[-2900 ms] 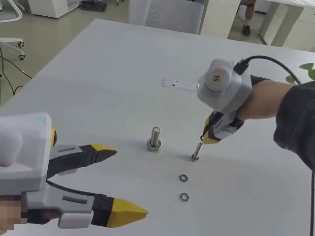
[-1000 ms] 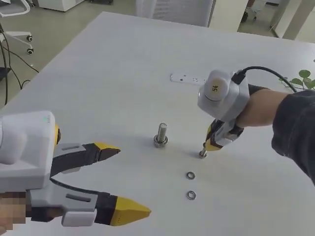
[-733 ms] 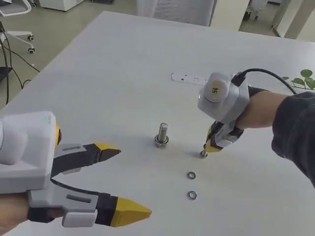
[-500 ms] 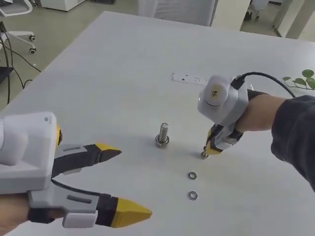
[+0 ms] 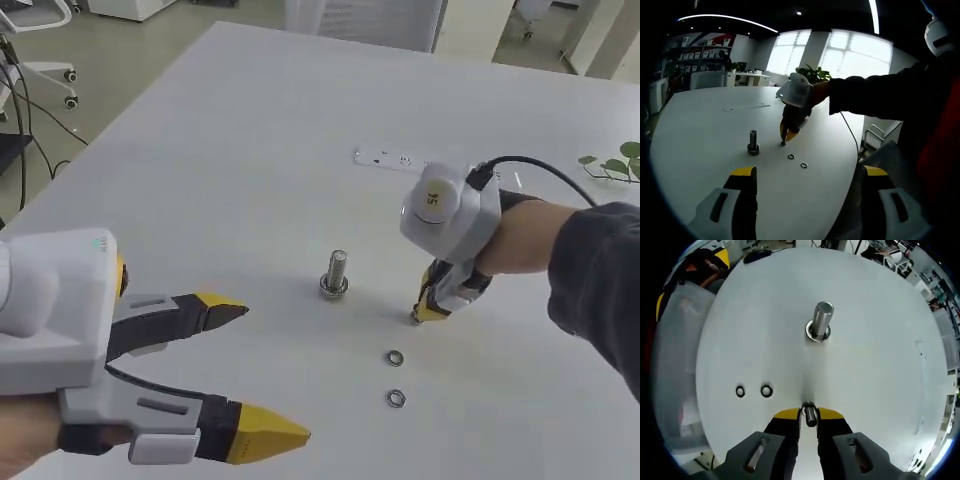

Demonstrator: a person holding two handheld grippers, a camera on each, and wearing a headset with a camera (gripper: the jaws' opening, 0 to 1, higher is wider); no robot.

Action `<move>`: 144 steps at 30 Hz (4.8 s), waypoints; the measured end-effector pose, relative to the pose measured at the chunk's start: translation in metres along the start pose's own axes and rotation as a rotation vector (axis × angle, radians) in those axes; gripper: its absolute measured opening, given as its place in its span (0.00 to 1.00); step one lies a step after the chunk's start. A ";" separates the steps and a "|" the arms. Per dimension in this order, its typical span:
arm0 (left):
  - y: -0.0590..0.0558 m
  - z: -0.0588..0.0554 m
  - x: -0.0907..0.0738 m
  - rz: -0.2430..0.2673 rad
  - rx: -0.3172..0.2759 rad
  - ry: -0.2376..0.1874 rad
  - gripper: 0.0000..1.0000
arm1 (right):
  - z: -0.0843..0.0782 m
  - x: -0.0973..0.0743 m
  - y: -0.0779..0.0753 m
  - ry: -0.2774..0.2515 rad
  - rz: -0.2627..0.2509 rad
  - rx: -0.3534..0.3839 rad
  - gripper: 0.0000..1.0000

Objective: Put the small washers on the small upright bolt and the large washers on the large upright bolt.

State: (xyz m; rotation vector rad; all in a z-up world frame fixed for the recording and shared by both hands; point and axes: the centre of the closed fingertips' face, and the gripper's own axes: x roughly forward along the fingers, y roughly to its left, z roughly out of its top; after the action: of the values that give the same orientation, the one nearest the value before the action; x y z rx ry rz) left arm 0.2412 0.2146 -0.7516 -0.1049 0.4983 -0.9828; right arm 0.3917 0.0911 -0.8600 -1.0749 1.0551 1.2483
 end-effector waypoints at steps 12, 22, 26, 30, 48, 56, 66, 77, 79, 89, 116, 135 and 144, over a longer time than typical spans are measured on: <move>0.002 -0.001 0.000 0.003 -0.002 0.001 0.85 | -0.002 0.006 -0.001 0.008 0.005 0.001 0.14; 0.002 -0.001 0.000 0.003 -0.003 0.003 0.85 | -0.004 0.009 -0.002 0.010 0.005 0.007 0.14; 0.002 -0.001 -0.001 0.005 -0.004 0.003 0.85 | -0.004 0.011 -0.004 0.010 0.005 0.007 0.14; 0.002 -0.001 -0.001 0.005 -0.005 0.004 0.85 | -0.004 0.010 -0.003 0.011 0.007 0.007 0.14; 0.003 -0.001 0.000 0.005 -0.003 0.003 0.85 | -0.004 0.007 0.002 0.013 0.006 0.009 0.14; 0.002 -0.001 0.000 0.003 -0.004 0.001 0.85 | -0.005 0.008 0.000 0.014 0.001 0.006 0.15; 0.001 -0.001 0.001 0.000 -0.001 0.002 0.85 | -0.004 0.006 0.001 0.009 -0.004 0.007 0.18; 0.000 0.001 0.001 -0.002 0.003 -0.001 0.85 | -0.003 -0.001 0.000 -0.005 -0.011 0.023 0.27; -0.001 0.002 0.001 -0.003 0.004 -0.001 0.85 | -0.005 -0.001 -0.002 -0.003 -0.012 0.022 0.28; -0.002 0.004 0.000 -0.006 0.013 -0.004 0.85 | -0.010 -0.010 -0.002 -0.008 -0.023 0.046 0.31; -0.010 0.009 0.003 -0.031 0.038 -0.007 0.85 | -0.045 -0.032 0.019 -0.027 -0.059 0.126 0.33; -0.019 0.010 0.003 -0.048 0.052 -0.009 0.85 | -0.048 -0.024 0.046 -0.038 -0.044 0.128 0.33; -0.021 0.011 0.002 -0.047 0.056 -0.015 0.85 | -0.031 -0.021 0.054 -0.050 -0.033 0.100 0.33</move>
State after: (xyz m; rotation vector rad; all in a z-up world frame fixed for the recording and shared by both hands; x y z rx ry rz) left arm 0.2311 0.2001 -0.7359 -0.0739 0.4553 -1.0410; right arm 0.3362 0.0581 -0.8467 -0.9762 1.0472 1.1780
